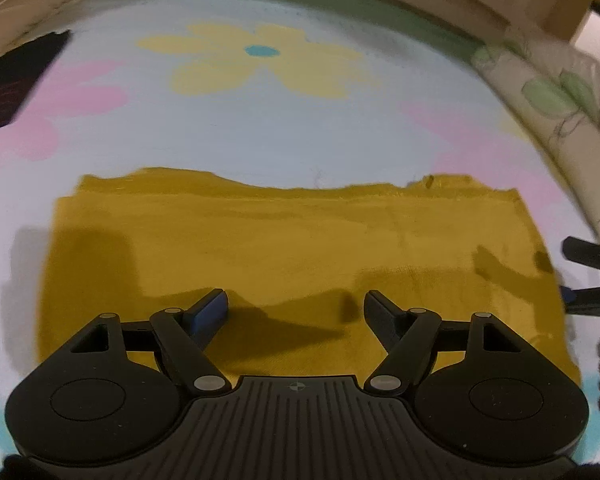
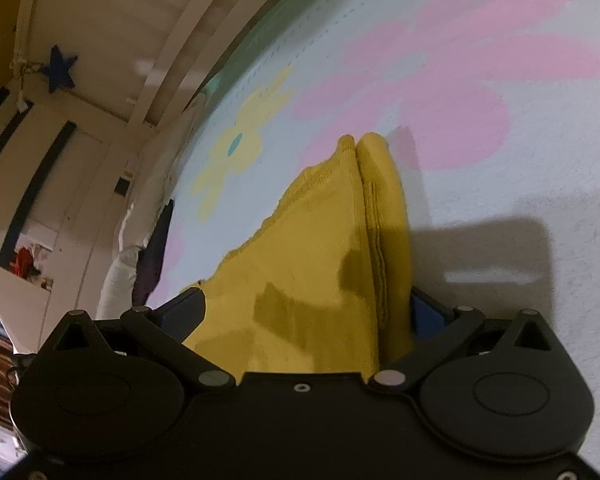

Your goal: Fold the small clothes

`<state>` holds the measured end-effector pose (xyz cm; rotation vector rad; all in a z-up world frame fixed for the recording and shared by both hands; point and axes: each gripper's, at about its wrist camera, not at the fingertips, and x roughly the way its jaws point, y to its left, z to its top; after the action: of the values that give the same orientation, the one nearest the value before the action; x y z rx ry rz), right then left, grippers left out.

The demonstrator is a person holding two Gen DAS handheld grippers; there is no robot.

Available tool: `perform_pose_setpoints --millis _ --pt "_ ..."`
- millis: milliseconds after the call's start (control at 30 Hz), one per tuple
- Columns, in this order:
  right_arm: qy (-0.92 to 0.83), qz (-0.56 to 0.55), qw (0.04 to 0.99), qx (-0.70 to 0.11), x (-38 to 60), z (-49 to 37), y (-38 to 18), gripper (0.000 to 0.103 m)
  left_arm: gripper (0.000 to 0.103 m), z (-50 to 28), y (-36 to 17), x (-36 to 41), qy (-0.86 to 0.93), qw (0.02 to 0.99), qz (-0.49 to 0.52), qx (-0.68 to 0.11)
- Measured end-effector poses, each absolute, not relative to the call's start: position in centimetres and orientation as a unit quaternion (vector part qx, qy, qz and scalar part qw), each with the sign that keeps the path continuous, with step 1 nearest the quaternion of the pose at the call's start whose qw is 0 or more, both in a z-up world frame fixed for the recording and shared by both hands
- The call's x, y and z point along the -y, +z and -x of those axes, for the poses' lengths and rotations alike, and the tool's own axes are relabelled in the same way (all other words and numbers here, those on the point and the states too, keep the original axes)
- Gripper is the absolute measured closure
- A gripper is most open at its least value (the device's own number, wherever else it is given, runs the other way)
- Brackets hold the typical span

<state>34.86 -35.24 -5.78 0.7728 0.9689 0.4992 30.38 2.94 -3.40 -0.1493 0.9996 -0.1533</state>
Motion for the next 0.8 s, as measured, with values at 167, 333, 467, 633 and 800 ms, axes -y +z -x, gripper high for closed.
perform_pose_setpoints --millis 167,333,467,633,800 --pt "0.251 -0.350 0.786 -0.444 35.0 -35.0 -5.9 0.000 0.009 -31.2 -4.3 -0.2 -0.054 0.881 0.016 -0.470" --pt "0.262 -0.346 0.785 -0.442 34.9 -35.4 -6.0 0.001 0.001 -31.9 -4.6 0.4 -0.037 0.882 0.027 -0.470" --pt "0.261 -0.335 0.785 -0.452 34.6 -35.7 -6.0 0.040 0.013 -33.2 -3.3 -0.1 -0.037 0.878 0.059 -0.473" --pt "0.255 -0.349 0.773 -0.465 35.0 -35.7 -7.3 0.055 0.014 -35.7 -2.1 0.3 -0.036 0.875 0.080 -0.475" --pt "0.251 -0.351 0.771 -0.468 35.3 -35.6 -7.4 0.059 0.009 -37.7 -4.3 1.9 -0.018 0.860 0.062 -0.506"
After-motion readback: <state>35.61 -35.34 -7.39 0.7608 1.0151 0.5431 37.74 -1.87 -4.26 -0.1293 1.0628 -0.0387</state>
